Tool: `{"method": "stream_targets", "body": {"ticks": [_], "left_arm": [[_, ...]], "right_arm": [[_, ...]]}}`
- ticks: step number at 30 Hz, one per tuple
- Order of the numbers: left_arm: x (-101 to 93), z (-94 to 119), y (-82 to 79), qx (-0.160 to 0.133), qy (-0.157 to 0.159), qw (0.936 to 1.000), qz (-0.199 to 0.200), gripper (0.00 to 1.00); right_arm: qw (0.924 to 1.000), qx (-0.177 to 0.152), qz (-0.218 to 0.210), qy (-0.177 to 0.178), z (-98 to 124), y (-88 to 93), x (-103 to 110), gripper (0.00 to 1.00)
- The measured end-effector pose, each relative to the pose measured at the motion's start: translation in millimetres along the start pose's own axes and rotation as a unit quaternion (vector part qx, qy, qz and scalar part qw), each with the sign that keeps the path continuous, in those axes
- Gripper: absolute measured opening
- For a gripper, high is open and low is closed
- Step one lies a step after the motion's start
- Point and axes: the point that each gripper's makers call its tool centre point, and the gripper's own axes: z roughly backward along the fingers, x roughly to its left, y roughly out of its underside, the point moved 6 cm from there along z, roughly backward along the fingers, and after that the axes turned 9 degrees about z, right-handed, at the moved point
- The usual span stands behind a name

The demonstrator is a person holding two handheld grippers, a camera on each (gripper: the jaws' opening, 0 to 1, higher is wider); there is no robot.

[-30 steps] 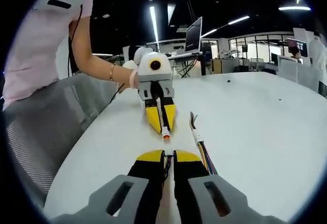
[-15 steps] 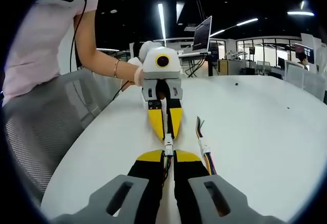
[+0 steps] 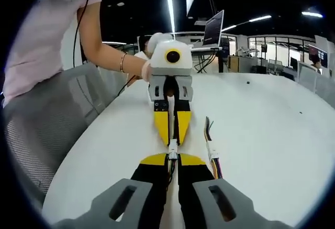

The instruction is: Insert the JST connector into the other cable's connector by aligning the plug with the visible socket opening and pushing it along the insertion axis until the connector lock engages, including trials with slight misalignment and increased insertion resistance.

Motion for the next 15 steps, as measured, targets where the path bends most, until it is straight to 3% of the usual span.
{"method": "stream_targets", "body": {"ticks": [4,15], "left_arm": [[0.3,1.1,-4.4,-0.011,0.006,0.9999,0.001,0.00],[2.4,-0.8,-1.8,0.004,0.011,0.9998,-0.016,0.00]], "right_arm": [[1.0000,-0.008,-0.003,0.001,2.3,-2.2,-3.6,0.02],[0.9999,0.005,-0.012,-0.005,-1.2,1.6,-5.9,0.02]]}}
